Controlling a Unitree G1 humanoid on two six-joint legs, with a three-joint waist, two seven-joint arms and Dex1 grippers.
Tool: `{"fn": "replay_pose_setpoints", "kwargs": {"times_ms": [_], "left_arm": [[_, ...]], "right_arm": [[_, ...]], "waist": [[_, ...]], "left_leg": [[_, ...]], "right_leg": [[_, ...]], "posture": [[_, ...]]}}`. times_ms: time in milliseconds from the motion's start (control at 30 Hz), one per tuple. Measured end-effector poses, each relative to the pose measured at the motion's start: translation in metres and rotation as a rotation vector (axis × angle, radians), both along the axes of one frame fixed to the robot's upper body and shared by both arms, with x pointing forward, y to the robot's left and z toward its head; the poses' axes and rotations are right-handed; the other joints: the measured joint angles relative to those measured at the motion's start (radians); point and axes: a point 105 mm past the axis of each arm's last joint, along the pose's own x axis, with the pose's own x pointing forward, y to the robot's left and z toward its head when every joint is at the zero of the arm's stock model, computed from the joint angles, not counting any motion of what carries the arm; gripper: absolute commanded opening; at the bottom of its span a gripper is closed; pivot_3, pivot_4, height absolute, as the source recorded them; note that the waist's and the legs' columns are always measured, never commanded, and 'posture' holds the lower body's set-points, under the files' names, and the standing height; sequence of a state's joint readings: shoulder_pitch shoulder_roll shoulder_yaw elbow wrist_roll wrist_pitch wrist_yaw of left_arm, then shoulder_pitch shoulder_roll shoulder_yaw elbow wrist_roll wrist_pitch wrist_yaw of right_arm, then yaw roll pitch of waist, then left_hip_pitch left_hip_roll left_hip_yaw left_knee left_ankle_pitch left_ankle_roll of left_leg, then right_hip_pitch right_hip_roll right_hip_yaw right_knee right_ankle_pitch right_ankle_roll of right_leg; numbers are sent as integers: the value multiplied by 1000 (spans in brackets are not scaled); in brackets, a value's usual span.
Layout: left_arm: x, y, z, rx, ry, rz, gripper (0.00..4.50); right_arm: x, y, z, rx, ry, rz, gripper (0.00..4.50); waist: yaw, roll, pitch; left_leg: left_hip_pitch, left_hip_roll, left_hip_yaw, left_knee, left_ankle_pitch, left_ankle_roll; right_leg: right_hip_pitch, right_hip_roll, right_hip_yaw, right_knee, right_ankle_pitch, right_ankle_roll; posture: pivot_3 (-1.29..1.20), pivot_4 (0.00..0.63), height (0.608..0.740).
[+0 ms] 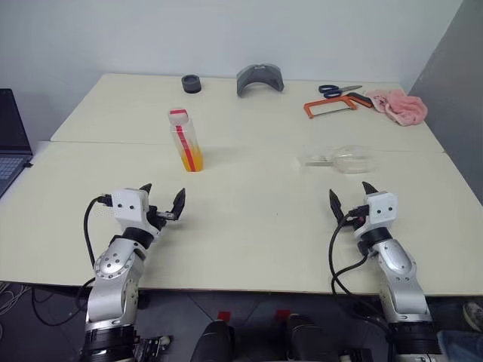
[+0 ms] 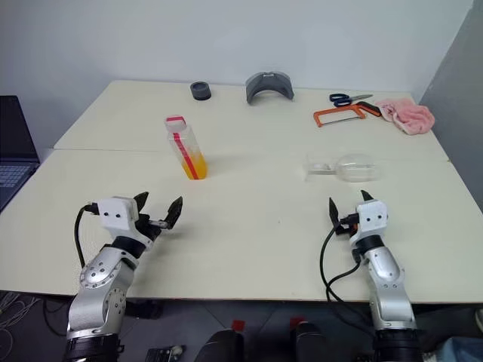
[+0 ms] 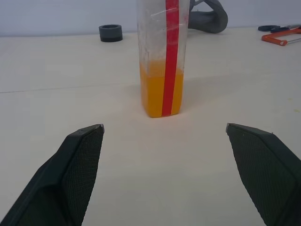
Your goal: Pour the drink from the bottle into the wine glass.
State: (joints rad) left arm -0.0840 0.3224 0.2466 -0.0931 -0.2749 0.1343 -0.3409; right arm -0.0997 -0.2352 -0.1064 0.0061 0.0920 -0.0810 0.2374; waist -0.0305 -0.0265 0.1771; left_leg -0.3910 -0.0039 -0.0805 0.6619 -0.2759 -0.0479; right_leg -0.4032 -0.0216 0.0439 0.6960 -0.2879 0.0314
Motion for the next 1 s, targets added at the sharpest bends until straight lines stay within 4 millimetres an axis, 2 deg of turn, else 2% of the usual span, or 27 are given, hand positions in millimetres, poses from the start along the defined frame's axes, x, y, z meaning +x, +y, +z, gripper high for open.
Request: {"fn": "replay_pose_setpoints", "kwargs": {"times_ms": [600,833,900,1000], "left_arm": [[4,-6,13,23,-61,2,4469],[6,-10,14,-22,-68,-20,4469],[11,-7,16,-17,-72,16,4469],[20,-5,25,-6,-87,66,4469]], "right_arm": [[0,0,0,-5,-1,3,4500],[-1,4,4,-28,-16,52,4500],[-3,11,10,-30,-29,105,4500],[-10,31,26,-48,-39,267,4500]], "waist": [[0,0,0],[0,0,0],[0,0,0],[0,0,0]], "left_leg": [[0,0,0,0,0,0],[0,0,0,0,0,0],[0,-1,0,0,0,0],[0,-1,-1,1,0,0]], "right_leg": [[0,0,0,0,0,0],[0,0,0,0,0,0],[0,0,0,0,0,0],[0,0,0,0,0,0]], "posture": [[0,150,740],[0,150,740],[0,150,740],[0,150,740]]}}
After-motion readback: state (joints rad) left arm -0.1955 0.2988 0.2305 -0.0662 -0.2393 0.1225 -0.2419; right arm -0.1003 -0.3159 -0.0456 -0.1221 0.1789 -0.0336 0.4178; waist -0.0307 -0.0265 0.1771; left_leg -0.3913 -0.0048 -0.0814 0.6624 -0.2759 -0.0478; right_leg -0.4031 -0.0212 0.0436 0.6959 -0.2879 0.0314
